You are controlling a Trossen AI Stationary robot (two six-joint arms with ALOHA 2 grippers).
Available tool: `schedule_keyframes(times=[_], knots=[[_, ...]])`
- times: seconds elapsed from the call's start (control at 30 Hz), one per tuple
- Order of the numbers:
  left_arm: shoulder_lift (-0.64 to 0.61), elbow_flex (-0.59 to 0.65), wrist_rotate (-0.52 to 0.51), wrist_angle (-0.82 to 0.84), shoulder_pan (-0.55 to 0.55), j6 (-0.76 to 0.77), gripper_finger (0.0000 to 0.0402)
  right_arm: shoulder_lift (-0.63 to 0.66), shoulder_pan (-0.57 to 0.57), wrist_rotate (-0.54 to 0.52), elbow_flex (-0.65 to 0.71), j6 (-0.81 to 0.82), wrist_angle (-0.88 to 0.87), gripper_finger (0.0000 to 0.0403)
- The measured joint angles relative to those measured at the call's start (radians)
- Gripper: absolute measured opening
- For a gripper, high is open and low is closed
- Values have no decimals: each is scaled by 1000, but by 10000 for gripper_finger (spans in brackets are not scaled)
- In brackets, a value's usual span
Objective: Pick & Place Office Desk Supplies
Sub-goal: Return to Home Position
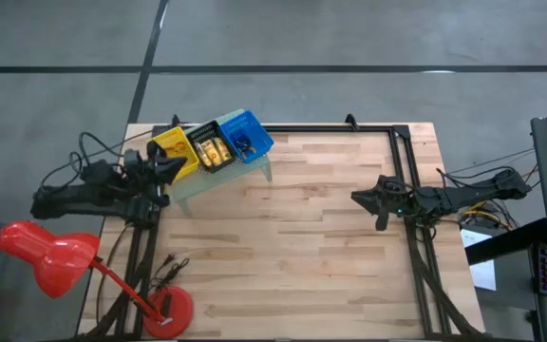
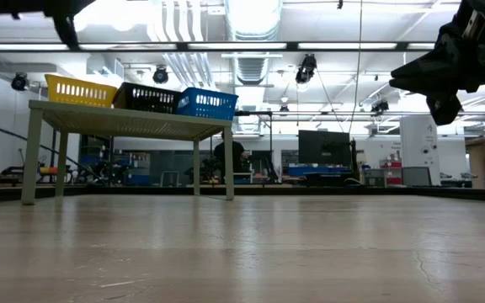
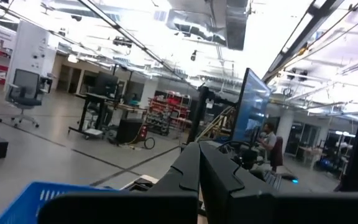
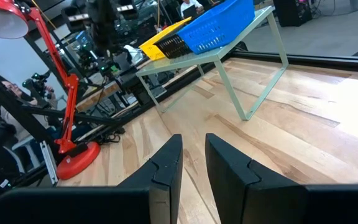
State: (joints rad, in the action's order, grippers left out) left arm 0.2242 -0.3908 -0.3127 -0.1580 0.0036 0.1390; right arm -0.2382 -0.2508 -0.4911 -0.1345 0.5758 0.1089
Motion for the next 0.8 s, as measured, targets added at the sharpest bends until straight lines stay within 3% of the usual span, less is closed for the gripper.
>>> schedule_keyframes(times=[0.27, 0.37, 0.5, 0.67, 0.8], knots=[[-218, 149, 24, -1, 0, -6, 5, 0, 0, 0, 0, 0, 0, 68], [-223, 170, 45, -7, 0, -25, 5, 0, 0, 0, 0, 0, 0, 68], [-226, 137, 62, 53, 0, -83, 5, 0, 0, 0, 0, 0, 0, 68], [-225, 78, 71, 249, 0, -132, 5, 0, 0, 0, 0, 0, 0, 68], [-224, 46, 81, 356, 0, -86, 6, 0, 0, 0, 0, 0, 0, 68]])
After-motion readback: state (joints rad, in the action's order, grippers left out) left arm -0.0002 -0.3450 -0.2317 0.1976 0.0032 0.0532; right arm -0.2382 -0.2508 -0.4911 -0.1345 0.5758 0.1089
